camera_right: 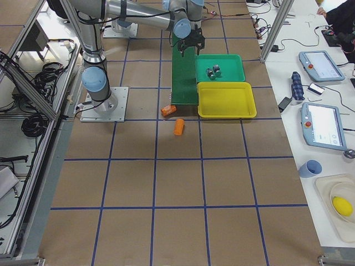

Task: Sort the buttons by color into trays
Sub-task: 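Hold the second yellow-cap switch in the left gripper near the parts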

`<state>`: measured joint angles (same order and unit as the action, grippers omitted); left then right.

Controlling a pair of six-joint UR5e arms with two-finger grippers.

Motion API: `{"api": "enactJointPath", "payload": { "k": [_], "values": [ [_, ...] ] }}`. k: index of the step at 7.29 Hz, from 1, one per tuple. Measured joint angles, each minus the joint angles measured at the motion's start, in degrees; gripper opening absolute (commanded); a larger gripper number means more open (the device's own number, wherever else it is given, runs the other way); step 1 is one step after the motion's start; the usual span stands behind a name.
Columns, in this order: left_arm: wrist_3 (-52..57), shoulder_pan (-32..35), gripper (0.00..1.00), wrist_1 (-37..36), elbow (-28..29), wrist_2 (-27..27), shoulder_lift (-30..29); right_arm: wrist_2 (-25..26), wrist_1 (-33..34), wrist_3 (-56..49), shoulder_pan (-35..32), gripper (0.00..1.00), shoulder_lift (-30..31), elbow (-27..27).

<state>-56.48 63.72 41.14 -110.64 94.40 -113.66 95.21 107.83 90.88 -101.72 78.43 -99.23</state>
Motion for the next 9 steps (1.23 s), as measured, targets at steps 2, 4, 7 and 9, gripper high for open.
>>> {"api": "enactJointPath", "payload": {
  "k": [2, 4, 7, 9],
  "values": [
    [0.01, -0.63, 0.86, -0.33, 0.43, -0.15, -0.51, -0.14, 0.19, 0.01, 0.03, 1.00, -0.09, -0.08],
    [-0.07, -1.62, 0.86, -0.45, 0.51, -1.77, -0.95, -0.12, 0.30, -0.07, 0.03, 1.00, -0.11, -0.07],
    [-0.34, -1.83, 0.71, -0.68, 0.57, -2.54, -1.89, 0.52, 0.35, -0.88, 0.18, 1.00, 0.11, 0.02],
    [-0.27, -1.91, 0.56, -0.71, 0.60, -3.22, -2.05, 0.80, 0.23, -0.18, 0.17, 1.00, 0.17, -0.05]
  ]
}}
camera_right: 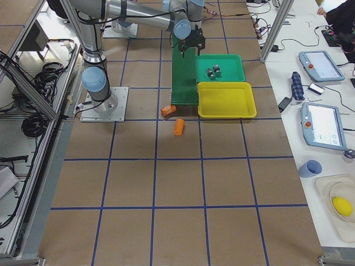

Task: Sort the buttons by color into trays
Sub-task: 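Hold the second yellow-cap switch in the left gripper near the parts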

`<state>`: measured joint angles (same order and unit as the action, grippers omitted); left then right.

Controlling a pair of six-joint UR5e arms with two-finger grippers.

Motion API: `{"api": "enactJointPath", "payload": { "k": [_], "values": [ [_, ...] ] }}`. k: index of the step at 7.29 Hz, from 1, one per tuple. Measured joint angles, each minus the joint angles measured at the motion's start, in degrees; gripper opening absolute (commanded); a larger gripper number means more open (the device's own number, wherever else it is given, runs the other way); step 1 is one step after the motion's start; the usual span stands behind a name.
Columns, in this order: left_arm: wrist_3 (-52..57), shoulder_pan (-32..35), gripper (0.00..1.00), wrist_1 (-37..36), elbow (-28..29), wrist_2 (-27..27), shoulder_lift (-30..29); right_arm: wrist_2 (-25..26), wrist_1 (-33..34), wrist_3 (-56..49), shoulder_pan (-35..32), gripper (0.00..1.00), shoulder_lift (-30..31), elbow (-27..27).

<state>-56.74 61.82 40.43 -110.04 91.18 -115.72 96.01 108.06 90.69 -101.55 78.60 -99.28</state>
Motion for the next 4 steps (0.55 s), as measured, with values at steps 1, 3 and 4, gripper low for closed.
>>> {"api": "enactJointPath", "payload": {
  "k": [1, 3, 4],
  "values": [
    [0.06, -0.06, 0.55, 0.00, 0.03, -1.31, -0.05, -0.12, -0.05, 0.28, 0.01, 1.00, 0.06, -0.02],
    [0.06, -0.11, 0.49, 0.00, 0.20, -2.83, -0.11, -0.68, 0.05, 0.43, 0.12, 1.00, 0.18, 0.07],
    [0.06, -0.10, 0.49, 0.00, 0.28, -3.04, -0.10, -0.77, 0.08, 0.43, 0.14, 1.00, 0.24, 0.17]
  ]
}}
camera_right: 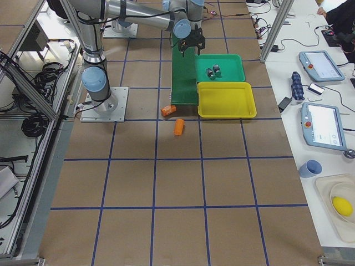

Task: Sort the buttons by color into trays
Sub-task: 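Hold the second yellow-cap switch in the left gripper near the parts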

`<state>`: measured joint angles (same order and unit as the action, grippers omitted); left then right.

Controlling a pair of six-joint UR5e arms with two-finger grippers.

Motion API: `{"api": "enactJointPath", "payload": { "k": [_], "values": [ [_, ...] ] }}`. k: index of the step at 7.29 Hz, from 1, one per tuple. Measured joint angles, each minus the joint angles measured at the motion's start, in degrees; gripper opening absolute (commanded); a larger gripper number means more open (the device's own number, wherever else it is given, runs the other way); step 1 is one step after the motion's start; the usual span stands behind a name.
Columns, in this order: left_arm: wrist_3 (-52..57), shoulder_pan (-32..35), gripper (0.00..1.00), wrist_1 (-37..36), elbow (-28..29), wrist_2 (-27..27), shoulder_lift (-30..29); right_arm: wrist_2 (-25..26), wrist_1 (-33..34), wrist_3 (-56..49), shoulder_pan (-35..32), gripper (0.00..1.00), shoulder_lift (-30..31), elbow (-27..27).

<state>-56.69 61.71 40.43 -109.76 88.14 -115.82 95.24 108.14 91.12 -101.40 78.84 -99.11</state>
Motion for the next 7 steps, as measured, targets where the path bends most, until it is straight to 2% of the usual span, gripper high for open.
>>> {"api": "enactJointPath", "payload": {
  "k": [7],
  "values": [
    [-0.08, 1.07, 0.49, 0.54, 2.17, -0.19, 2.87, 0.04, -0.12, -0.16, -0.17, 1.00, 0.22, 0.24]
  ]
}}
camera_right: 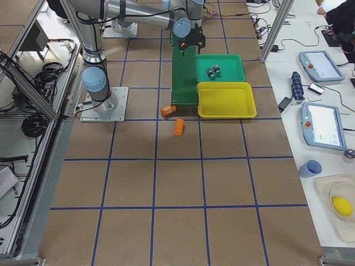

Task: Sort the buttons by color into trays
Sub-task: 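Hold the second yellow-cap switch in the left gripper near the parts, then place the second switch on the belt while the right gripper lowers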

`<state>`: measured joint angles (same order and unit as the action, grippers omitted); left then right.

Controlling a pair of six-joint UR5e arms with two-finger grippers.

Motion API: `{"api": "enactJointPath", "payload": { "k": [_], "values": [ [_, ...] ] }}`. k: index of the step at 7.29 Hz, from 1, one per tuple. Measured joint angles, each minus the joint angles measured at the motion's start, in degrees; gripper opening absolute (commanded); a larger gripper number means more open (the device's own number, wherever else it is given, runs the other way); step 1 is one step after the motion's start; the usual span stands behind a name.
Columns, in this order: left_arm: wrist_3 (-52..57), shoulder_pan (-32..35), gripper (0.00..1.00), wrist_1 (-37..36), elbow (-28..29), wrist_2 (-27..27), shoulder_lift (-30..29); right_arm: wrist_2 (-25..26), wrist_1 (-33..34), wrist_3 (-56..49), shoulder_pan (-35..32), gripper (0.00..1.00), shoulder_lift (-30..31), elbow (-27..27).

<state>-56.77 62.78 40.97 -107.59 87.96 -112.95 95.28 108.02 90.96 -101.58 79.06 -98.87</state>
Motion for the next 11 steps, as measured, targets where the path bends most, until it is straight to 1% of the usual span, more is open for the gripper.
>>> {"api": "enactJointPath", "payload": {
  "k": [1, 2, 4, 6, 8, 11],
  "values": [
    [0.01, 0.16, 0.49, 0.28, 0.05, -0.29, 0.76, -0.10, 0.05, 0.05, 0.00, 1.00, 0.03, -0.06],
    [0.09, 0.32, 0.45, 0.86, -0.03, -1.48, 1.65, -0.15, 0.06, 0.07, -0.03, 1.00, 0.07, -0.17],
    [0.19, 1.88, 0.45, 2.27, -0.08, -4.74, 3.55, -1.53, 0.01, 0.89, -0.08, 1.00, 0.12, -0.32],
    [0.10, 4.69, 0.45, 2.58, 0.00, -5.18, 4.81, -4.21, -0.02, 3.50, 0.01, 1.00, 0.30, -0.46],
    [0.12, 7.11, 0.45, 2.62, 0.03, -5.37, 5.72, -6.85, 0.08, 4.11, 0.15, 1.00, 0.76, -1.80],
    [0.04, 11.43, 0.45, 2.55, -0.01, -5.62, 6.55, -8.66, 2.80, 4.18, 0.53, 1.00, 1.23, -3.73]
  ]
}}
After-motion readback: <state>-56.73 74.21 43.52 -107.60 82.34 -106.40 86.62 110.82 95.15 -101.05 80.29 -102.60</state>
